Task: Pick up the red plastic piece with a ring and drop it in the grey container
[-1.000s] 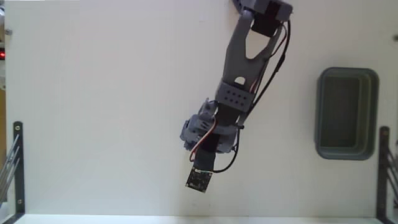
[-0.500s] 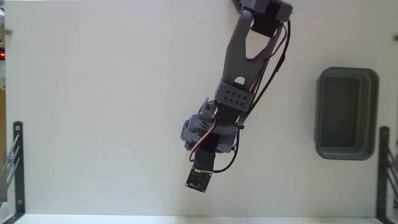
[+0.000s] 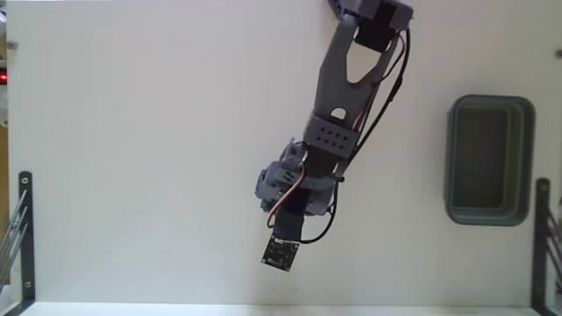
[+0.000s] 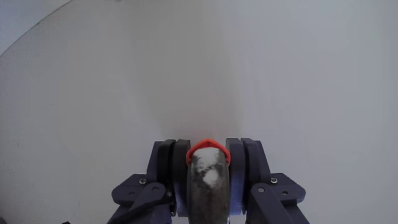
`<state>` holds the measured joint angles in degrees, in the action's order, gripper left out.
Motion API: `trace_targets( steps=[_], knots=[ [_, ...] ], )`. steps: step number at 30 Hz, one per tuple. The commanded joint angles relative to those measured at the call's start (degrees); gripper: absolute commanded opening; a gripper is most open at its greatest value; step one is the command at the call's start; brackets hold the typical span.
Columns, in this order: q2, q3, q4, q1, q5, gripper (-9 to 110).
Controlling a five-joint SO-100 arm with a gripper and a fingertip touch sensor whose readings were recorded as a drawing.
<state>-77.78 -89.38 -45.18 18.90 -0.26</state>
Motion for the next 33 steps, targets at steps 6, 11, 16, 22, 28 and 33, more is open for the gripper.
trace_targets(
  steps=[6,11,16,22,28,33],
  knots=[
    [-1.73,-0.33,0.97,0.47,0.26,27],
    [-1.73,-0.33,0.97,0.47,0.26,26],
    [-1.73,-0.33,0.97,0.47,0.26,26],
    [-1.73,-0.33,0.97,0.47,0.26,26],
    [-2.01,1.07,-0.70,0.47,0.26,26],
    [-2.41,4.03,-4.07,0.47,0.26,26]
  ],
)
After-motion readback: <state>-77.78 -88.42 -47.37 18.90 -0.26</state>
